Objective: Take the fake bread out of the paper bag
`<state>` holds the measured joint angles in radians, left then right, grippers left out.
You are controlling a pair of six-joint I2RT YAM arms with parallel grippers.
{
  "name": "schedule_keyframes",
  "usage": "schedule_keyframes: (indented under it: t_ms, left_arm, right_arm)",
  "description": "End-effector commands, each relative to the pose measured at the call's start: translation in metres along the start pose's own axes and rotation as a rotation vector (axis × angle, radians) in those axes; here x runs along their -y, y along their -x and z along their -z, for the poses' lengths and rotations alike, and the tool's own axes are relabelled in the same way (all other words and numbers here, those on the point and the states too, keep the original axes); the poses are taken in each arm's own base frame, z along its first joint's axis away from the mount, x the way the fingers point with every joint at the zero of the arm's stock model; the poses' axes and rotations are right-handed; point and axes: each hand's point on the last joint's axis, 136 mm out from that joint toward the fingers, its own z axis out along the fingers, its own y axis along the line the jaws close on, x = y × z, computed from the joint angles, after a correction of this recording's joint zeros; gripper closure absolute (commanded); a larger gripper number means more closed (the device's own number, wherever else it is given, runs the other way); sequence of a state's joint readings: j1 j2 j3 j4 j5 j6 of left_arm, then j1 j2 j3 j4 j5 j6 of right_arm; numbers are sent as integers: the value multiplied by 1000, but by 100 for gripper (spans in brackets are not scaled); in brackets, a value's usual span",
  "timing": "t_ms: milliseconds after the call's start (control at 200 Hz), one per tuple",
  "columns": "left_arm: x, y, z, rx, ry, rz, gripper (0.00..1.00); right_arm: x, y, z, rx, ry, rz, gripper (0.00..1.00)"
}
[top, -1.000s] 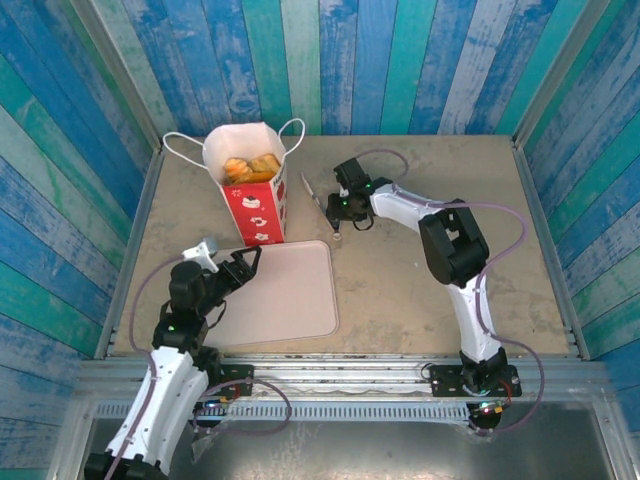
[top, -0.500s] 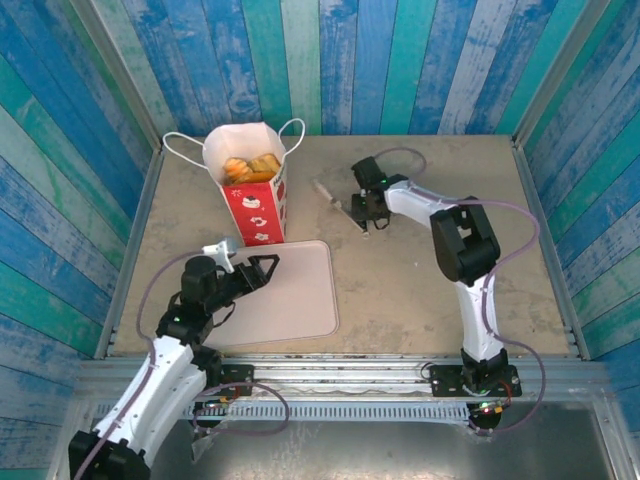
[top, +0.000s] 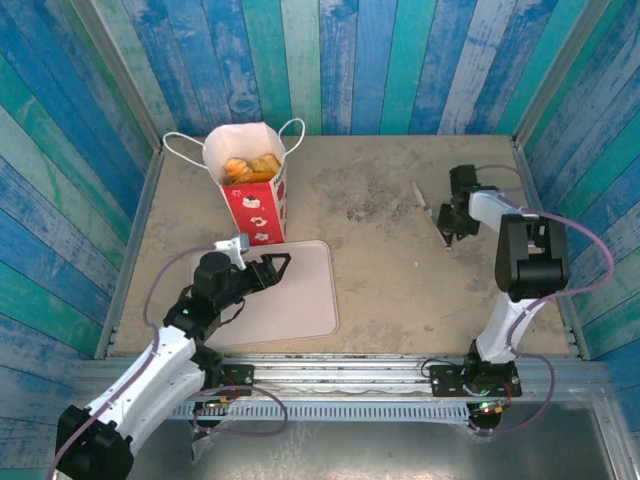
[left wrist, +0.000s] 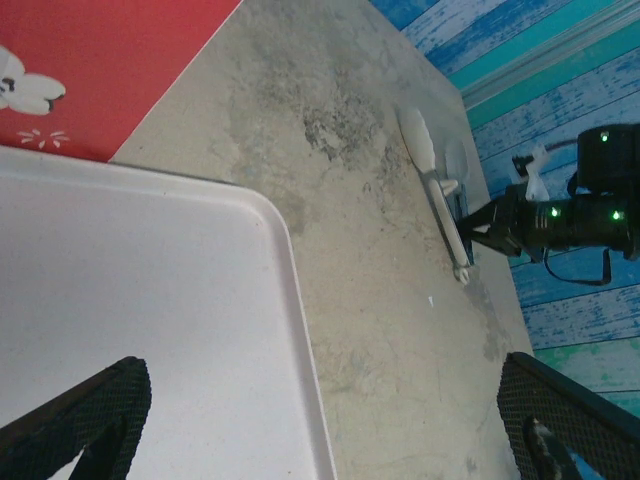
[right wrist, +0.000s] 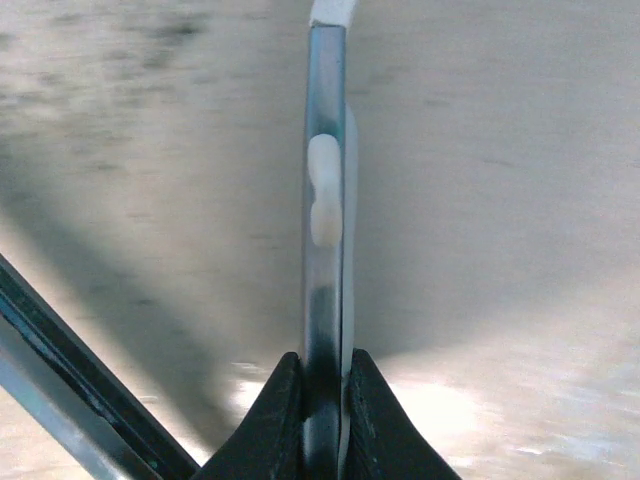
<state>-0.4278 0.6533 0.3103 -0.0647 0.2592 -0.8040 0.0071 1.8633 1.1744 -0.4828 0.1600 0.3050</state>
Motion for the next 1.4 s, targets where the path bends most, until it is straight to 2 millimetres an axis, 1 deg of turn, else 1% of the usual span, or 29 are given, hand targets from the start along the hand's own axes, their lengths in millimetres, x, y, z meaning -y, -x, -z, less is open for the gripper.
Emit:
schedule_keyframes:
  t_ms: [0,60,160,225,386,501,551,601,701,751,846,937,992,1002,1007,1027,1092,1112,1117,1127,1142,1167,1172,1197,1207,1262,1272,1307,1392]
  left_arm:
    - [13,19,4,61,-6,-50,6]
    - [11,23,6,73,20,-70,5]
    - [5,29,9,93,69,-103,4]
    - [6,34,11,105,88,-123,4]
    - [10,43,17,121,114,-166,2]
    - [9,47,19,130,138,-187,1]
    - [10,48,20,131,141,-195,1]
    - [9,50,21,137,152,-201,0]
    - [6,55,25,163,182,-210,3]
    - [5,59,27,179,197,-212,5]
    - [-1,66,32,224,238,-206,6]
    - [-10,73,38,276,291,-193,6]
    - [-13,77,41,306,309,-182,6]
    - [-13,78,42,312,310,-182,6]
    - [-14,78,42,313,312,-182,6]
    - [-14,79,43,321,318,-182,6]
    - [-15,85,48,351,334,-184,6]
    - [-15,86,50,362,339,-180,6]
    - [-16,87,50,365,340,-179,6]
    - [-16,88,51,373,343,-176,6]
    - [-16,89,53,381,349,-170,6]
    - [-19,91,55,394,361,-153,6]
    - [-19,91,56,397,363,-149,6]
    - [-20,92,58,410,369,-131,6]
    - [-21,93,59,414,373,-128,6]
    - [-20,93,61,422,372,-126,6]
    - [-20,93,62,422,370,-128,6]
    - [-17,92,61,413,352,-138,6]
    - [-12,86,55,372,319,-153,6]
  right_arm:
    - [41,-9,4,-40,-92,10,88]
    - [52,-11,2,-55,-82,-17,88]
    - [50,-11,-3,-73,-42,-12,85]
    - [48,-13,-8,-94,-38,7,83]
    - [56,-17,-17,-140,-91,68,81]
    - [59,-17,-16,-155,-103,93,79]
    - [59,-14,-9,-133,-102,86,76]
    - [59,-12,2,-100,-88,72,69]
    - [57,-4,33,-10,-50,37,54]
    - [50,-2,51,35,5,27,48]
    - [24,-4,80,105,147,36,37]
    - [-29,-20,101,136,379,70,36]
    - [-64,-36,114,139,475,122,31]
    - [-75,-42,117,136,496,137,30]
    - [-75,-42,117,136,496,137,30]
    - [-87,-49,120,133,525,156,31]
    - [-127,-74,129,106,602,202,41]
    - [-141,-84,132,95,622,215,42]
    - [-141,-84,132,95,622,215,42]
    - [-150,-91,135,88,638,224,42]
    - [-156,-95,136,84,648,231,43]
    - [-170,-105,139,75,671,248,46]
    - [-176,-109,141,70,679,255,47]
    - [-185,-117,142,60,684,262,48]
    - [-192,-123,143,56,689,271,48]
    - [-214,-141,147,42,710,306,50]
    - [-221,-150,149,34,716,324,51]
    - [-234,-164,150,30,713,347,53]
    - [-251,-187,146,6,678,360,55]
